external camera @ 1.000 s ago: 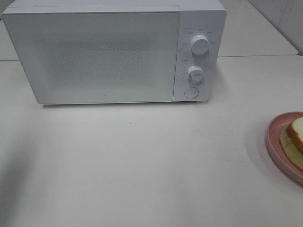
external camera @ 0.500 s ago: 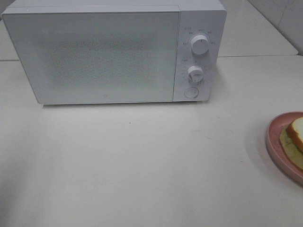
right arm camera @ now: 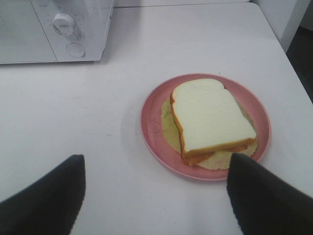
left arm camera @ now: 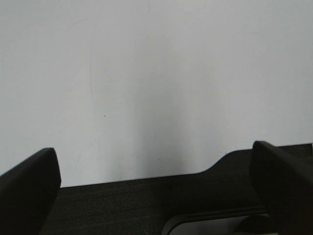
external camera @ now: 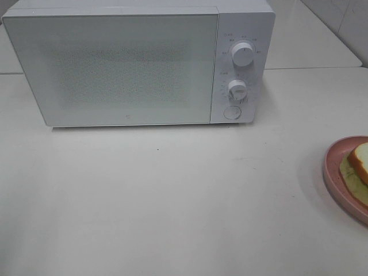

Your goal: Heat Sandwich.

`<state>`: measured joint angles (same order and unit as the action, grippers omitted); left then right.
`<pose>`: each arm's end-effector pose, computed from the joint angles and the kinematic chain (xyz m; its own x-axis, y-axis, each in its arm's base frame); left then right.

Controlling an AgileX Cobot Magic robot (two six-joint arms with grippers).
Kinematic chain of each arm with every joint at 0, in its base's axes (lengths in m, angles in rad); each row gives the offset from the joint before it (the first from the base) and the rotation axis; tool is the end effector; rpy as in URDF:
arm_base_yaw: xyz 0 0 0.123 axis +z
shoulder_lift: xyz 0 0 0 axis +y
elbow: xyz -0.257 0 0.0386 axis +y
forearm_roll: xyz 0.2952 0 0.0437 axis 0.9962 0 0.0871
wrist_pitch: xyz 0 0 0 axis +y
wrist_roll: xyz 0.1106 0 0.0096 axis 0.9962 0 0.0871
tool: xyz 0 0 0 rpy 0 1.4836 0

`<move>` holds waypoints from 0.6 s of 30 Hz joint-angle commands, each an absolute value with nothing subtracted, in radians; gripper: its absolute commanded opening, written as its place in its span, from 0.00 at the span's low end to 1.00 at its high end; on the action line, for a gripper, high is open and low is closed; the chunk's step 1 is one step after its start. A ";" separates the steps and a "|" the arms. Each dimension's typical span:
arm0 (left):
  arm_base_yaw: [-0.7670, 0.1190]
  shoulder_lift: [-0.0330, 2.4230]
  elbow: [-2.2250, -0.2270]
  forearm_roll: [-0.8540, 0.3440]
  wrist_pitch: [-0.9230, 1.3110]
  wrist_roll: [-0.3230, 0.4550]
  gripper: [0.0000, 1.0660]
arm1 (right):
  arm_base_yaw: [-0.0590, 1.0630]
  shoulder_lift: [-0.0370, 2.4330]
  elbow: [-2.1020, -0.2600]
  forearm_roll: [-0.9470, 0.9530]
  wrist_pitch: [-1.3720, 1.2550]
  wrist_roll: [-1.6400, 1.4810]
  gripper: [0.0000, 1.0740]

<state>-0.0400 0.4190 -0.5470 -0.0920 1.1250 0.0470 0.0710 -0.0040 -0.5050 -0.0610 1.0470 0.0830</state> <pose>0.1357 -0.0146 0.2566 -0.7871 0.0387 -0.6157 0.0965 0.9935 -0.0609 0.0793 -0.0002 0.2943 -0.4345 0.0216 -0.9004 -0.0006 0.9997 0.0243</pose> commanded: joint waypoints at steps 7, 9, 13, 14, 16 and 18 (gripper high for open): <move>-0.039 0.272 -0.494 -0.065 1.039 0.043 0.95 | 0.064 -0.031 -0.503 -0.066 1.039 0.080 0.71; -0.039 0.239 -0.494 -0.065 1.039 0.043 0.95 | 0.064 -0.031 -0.503 -0.066 1.039 0.080 0.71; -0.039 0.167 -0.494 -0.065 1.039 0.043 0.95 | 0.064 -0.031 -0.503 -0.066 1.039 0.079 0.71; -0.039 0.152 -0.494 -0.065 1.039 0.043 0.95 | 0.064 -0.031 -0.503 -0.066 1.039 0.079 0.71; -0.039 0.101 -0.494 -0.066 1.039 0.043 0.95 | 0.064 -0.031 -0.503 -0.066 1.039 0.079 0.71; -0.039 0.082 -0.494 -0.067 1.039 0.043 0.95 | 0.064 -0.031 -0.503 -0.066 1.039 0.079 0.71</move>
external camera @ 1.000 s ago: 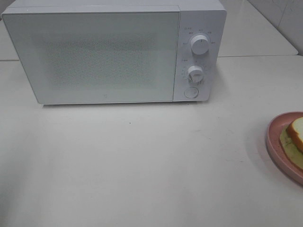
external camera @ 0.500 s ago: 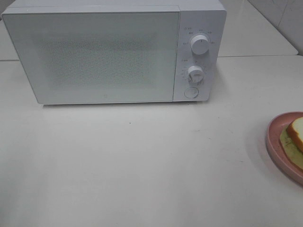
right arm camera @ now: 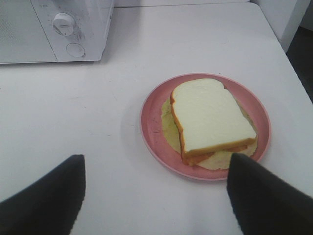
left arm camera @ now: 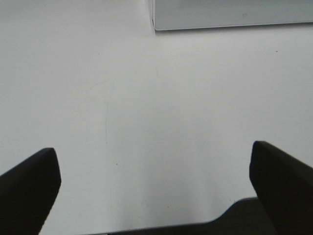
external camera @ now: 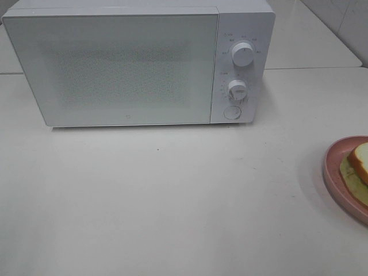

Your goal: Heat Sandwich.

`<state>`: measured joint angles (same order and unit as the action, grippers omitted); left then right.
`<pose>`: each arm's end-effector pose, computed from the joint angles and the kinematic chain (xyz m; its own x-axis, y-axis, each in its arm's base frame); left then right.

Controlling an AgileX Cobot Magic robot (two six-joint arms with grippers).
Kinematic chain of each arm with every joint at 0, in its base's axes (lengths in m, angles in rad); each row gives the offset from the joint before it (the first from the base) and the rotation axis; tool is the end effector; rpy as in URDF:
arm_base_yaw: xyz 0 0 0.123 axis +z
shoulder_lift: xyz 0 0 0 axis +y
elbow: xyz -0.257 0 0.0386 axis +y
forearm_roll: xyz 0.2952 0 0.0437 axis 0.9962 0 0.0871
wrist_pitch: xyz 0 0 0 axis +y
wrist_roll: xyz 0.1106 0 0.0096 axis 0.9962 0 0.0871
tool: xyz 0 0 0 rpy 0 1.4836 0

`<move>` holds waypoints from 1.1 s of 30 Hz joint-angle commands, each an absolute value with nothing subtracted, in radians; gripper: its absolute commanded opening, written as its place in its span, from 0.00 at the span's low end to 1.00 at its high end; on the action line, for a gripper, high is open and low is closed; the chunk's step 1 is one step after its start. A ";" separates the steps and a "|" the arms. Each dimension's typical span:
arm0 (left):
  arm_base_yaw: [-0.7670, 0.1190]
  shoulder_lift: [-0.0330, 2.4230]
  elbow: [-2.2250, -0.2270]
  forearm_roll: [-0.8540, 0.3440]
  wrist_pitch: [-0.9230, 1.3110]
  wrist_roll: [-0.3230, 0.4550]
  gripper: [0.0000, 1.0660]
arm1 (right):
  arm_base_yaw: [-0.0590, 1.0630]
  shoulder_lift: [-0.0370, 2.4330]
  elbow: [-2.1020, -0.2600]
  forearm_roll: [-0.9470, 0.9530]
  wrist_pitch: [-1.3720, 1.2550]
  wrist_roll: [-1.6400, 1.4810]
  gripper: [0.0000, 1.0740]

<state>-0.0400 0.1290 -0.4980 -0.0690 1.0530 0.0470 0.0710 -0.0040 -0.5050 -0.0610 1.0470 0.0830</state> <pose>0.1010 -0.0107 0.2793 -0.5595 0.0352 -0.8281 0.0966 0.9951 -0.0230 0.0793 -0.0002 0.2943 -0.4345 0.0216 -0.9004 -0.0006 0.9997 0.0243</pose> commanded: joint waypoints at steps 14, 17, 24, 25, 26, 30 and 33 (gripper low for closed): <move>-0.039 -0.032 -0.494 -0.076 1.038 0.043 0.95 | 0.064 -0.030 -0.503 -0.066 1.039 0.079 0.71; -0.039 -0.032 -0.494 -0.078 1.038 0.043 0.95 | 0.064 -0.030 -0.503 -0.066 1.039 0.079 0.71; -0.039 -0.030 -0.494 -0.077 1.038 0.043 0.95 | 0.064 -0.030 -0.503 -0.066 1.039 0.079 0.71; -0.039 -0.030 -0.494 -0.077 1.038 0.043 0.95 | 0.064 -0.030 -0.503 -0.066 1.039 0.079 0.71; -0.039 -0.030 -0.494 -0.077 1.038 0.043 0.95 | 0.064 -0.030 -0.503 -0.066 1.039 0.079 0.71; -0.039 -0.030 -0.494 -0.077 1.038 0.043 0.95 | 0.064 -0.030 -0.503 -0.066 1.039 0.079 0.71; -0.039 -0.030 -0.494 -0.077 1.038 0.043 0.95 | 0.064 -0.030 -0.503 -0.066 1.039 0.079 0.71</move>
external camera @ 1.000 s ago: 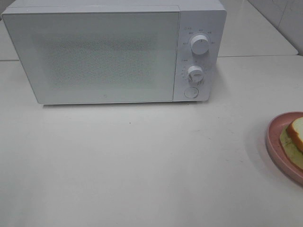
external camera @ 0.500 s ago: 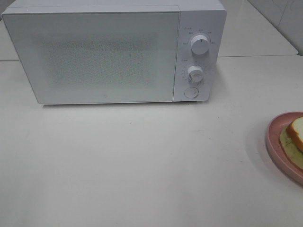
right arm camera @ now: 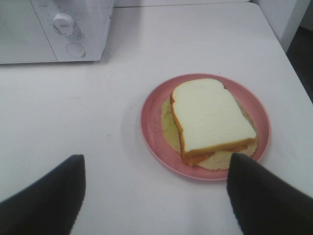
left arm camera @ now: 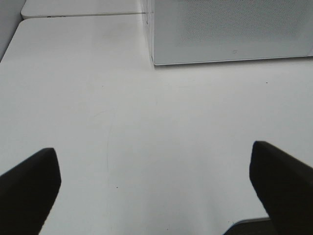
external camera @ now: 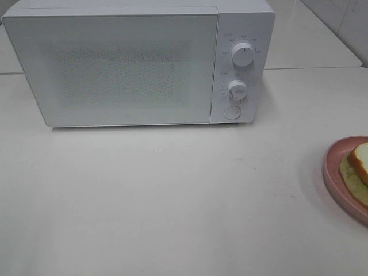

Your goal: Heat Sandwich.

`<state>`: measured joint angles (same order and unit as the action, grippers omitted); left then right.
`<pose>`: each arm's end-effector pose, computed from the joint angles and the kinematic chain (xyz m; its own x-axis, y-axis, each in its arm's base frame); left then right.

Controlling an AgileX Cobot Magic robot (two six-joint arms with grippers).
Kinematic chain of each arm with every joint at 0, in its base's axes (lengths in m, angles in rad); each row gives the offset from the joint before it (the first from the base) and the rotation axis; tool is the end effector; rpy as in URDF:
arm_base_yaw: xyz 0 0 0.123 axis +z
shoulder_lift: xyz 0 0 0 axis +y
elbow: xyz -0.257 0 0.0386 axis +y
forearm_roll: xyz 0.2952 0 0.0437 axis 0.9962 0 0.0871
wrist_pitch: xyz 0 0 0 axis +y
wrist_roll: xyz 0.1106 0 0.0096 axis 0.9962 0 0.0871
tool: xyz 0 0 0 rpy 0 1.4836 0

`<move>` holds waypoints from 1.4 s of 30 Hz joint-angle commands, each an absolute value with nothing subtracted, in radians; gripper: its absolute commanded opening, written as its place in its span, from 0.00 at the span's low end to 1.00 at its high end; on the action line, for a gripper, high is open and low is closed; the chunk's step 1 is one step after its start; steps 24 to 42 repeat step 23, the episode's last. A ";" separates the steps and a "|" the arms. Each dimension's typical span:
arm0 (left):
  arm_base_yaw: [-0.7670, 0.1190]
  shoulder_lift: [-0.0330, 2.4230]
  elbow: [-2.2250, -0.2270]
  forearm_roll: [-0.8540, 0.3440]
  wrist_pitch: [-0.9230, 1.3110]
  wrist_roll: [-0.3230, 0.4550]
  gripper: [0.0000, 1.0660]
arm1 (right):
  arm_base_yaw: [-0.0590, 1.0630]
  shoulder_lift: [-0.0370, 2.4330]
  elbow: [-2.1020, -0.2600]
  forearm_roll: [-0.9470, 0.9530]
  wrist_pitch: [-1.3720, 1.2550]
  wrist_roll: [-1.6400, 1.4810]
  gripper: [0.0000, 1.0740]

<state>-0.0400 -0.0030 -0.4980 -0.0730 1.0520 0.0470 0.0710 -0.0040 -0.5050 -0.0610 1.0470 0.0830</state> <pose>0.0796 -0.0102 0.2914 -0.4449 0.0285 -0.8951 0.1013 0.9947 -0.0186 0.0793 -0.0002 0.2943 -0.4345 0.0216 -0.9004 -0.0006 0.9997 0.0243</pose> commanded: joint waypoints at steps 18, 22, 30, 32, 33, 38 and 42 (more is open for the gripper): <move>-0.039 -0.030 -0.494 -0.077 1.038 0.043 0.95 | 0.064 -0.030 -0.503 -0.066 1.039 0.079 0.71; -0.039 -0.030 -0.494 -0.077 1.038 0.043 0.95 | 0.064 -0.030 -0.503 -0.066 1.039 0.079 0.71; -0.039 -0.030 -0.494 -0.077 1.038 0.043 0.95 | 0.064 -0.030 -0.503 -0.066 1.039 0.079 0.71; -0.039 -0.030 -0.494 -0.077 1.038 0.043 0.95 | 0.064 -0.030 -0.503 -0.066 1.039 0.079 0.71; -0.039 -0.030 -0.494 -0.077 1.038 0.043 0.95 | 0.064 -0.030 -0.503 -0.066 1.039 0.079 0.71; -0.039 -0.030 -0.494 -0.077 1.038 0.043 0.95 | 0.064 -0.030 -0.503 -0.066 1.039 0.079 0.71; -0.039 -0.030 -0.494 -0.077 1.038 0.043 0.95 | 0.064 -0.030 -0.503 -0.066 1.039 0.079 0.71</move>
